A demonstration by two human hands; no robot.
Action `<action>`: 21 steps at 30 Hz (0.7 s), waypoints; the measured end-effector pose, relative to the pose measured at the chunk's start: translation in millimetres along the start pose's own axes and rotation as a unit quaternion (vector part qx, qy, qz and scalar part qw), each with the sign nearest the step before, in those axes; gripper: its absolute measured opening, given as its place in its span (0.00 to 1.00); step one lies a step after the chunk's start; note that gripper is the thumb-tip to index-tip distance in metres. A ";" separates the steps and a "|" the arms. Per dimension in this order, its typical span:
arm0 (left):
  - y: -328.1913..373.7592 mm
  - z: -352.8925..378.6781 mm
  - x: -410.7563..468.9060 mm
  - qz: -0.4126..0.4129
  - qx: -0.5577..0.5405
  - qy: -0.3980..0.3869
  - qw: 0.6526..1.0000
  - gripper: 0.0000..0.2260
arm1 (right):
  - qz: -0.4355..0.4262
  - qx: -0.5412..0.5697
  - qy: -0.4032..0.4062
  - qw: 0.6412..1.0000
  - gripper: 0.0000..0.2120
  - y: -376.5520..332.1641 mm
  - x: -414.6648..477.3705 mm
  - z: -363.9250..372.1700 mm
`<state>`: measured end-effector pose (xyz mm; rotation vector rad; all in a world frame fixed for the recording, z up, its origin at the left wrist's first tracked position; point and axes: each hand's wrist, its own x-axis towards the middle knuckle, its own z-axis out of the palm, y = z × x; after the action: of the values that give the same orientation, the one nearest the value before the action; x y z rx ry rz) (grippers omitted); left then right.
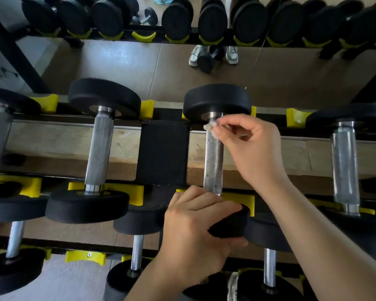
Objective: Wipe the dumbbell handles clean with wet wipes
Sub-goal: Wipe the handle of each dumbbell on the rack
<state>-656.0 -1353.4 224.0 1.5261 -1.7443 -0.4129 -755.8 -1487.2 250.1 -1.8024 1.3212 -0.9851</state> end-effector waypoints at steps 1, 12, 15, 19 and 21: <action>-1.8 -0.1 0.2 0.001 -0.010 0.000 1.000 0.22 | -0.004 -0.024 0.002 1.000 0.08 1.8 -1.1 1.3; -2.2 -8.9 2.4 -0.025 -0.031 -0.051 0.998 0.22 | -0.124 -0.189 -0.010 0.974 0.04 2.9 4.9 3.1; 0.3 -8.4 3.7 -0.020 -0.006 -0.076 0.997 0.21 | -0.088 -0.161 -0.030 0.983 0.07 9.5 -15.4 -0.5; 2.7 -12.3 4.1 -0.025 -0.004 -0.118 0.993 0.21 | -0.089 -0.136 -0.029 0.986 0.10 14.4 -16.3 -0.4; 5.8 -17.2 5.9 -0.041 -0.030 -0.136 0.989 0.19 | -0.085 -0.135 0.038 0.986 0.07 14.3 -0.6 6.0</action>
<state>-647.5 -1353.6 241.1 1.5585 -1.8601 -0.7388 -757.0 -1489.7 234.8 -2.1304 1.4211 -1.0111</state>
